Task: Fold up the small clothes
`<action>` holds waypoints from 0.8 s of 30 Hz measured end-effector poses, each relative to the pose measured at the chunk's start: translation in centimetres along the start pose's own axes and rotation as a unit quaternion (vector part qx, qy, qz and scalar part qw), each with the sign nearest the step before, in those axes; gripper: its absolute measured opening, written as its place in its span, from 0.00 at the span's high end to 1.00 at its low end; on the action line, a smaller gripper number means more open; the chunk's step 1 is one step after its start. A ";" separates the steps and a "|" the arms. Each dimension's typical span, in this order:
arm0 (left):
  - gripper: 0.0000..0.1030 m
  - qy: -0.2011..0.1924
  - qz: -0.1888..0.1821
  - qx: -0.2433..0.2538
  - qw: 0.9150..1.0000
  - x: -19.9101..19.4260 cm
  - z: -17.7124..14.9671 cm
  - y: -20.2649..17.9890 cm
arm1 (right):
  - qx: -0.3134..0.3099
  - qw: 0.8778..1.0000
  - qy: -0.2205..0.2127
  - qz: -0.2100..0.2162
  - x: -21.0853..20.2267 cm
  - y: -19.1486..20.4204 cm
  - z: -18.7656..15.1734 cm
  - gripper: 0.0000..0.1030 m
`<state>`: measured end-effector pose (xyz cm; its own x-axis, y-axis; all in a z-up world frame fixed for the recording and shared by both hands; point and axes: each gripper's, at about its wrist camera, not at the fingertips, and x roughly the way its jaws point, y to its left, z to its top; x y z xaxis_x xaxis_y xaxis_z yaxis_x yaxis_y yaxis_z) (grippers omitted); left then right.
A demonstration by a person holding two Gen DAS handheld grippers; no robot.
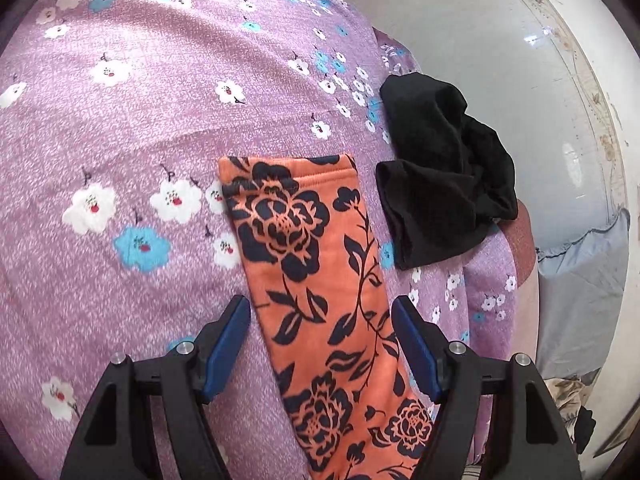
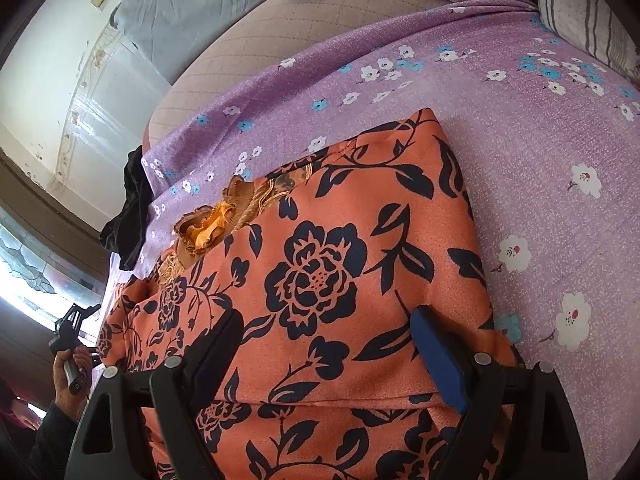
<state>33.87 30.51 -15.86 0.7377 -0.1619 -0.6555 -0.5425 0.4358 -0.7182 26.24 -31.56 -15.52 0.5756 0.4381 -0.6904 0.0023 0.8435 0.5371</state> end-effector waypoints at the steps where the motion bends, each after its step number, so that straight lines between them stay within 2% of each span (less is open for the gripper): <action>1: 0.30 -0.001 0.001 0.002 1.000 0.2 0.3 -0.1 | -0.002 1.000 -0.002 -0.002 0.0 0.1 -0.1 0.15; 2: 0.31 -0.004 0.007 0.006 1.000 0.4 0.6 -0.2 | -0.004 1.000 -0.002 -0.003 0.0 0.1 -0.1 0.15; 4: 0.66 -0.007 0.048 0.021 0.999 0.6 1.0 -0.3 | -0.004 1.000 -0.003 -0.002 0.0 0.0 -0.1 0.15; 5: 0.96 0.001 0.071 0.024 0.997 1.0 1.3 0.0 | -0.003 1.000 -0.002 -0.002 0.0 0.0 -0.1 0.15; 7: 0.96 0.003 0.062 0.027 0.998 1.0 1.7 0.5 | -0.005 1.000 -0.002 -0.004 0.0 0.2 -0.1 0.15; 8: 0.96 -0.009 0.074 0.046 0.996 0.4 1.7 -0.1 | -0.006 1.000 -0.001 -0.004 0.0 0.2 -0.1 0.15; 10: 0.96 -0.054 0.095 0.105 0.988 -2.0 1.5 -2.5 | -0.007 1.000 -0.001 -0.006 0.0 0.3 -0.1 0.15; 11: 0.96 -0.081 0.095 0.134 0.983 -3.6 1.3 -4.2 | -0.008 1.000 0.001 -0.008 0.1 0.3 -0.1 0.15; 13: 0.96 -0.133 0.077 0.199 0.968 -7.4 0.8 -8.6 | -0.010 1.000 0.001 -0.009 0.1 0.3 -0.1 0.14; 15: 0.96 -0.165 0.039 0.263 0.950 -11.4 -0.4 -13.3 | -0.011 1.000 -0.001 -0.010 0.2 0.4 -0.1 0.13; 18: 0.96 -0.212 -0.007 0.350 0.913 -16.3 -4.1 -19.9 | -0.011 1.000 -0.005 -0.011 0.3 0.5 -0.1 0.11; 20: 0.96 -0.224 -0.047 0.382 0.896 -19.0 -6.9 -23.4 | -0.011 1.000 -0.002 -0.016 0.4 0.7 0.0 0.10; 22: 0.96 -0.214 -0.082 0.407 0.884 -20.5 -10.0 -26.1 | -0.012 1.000 0.006 -0.023 0.5 1.0 0.2 0.10; 24: 0.96 -0.197 -0.105 0.443 0.868 -20.7 -14.0 -28.5 | -0.009 1.000 0.010 -0.024 0.2 1.1 0.5 0.11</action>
<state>28.43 9.01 14.92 0.9580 -0.0805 -0.2752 0.0136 0.9714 -0.2370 26.81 -30.67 -14.83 0.5589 0.4025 -0.7250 0.0150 0.8693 0.4941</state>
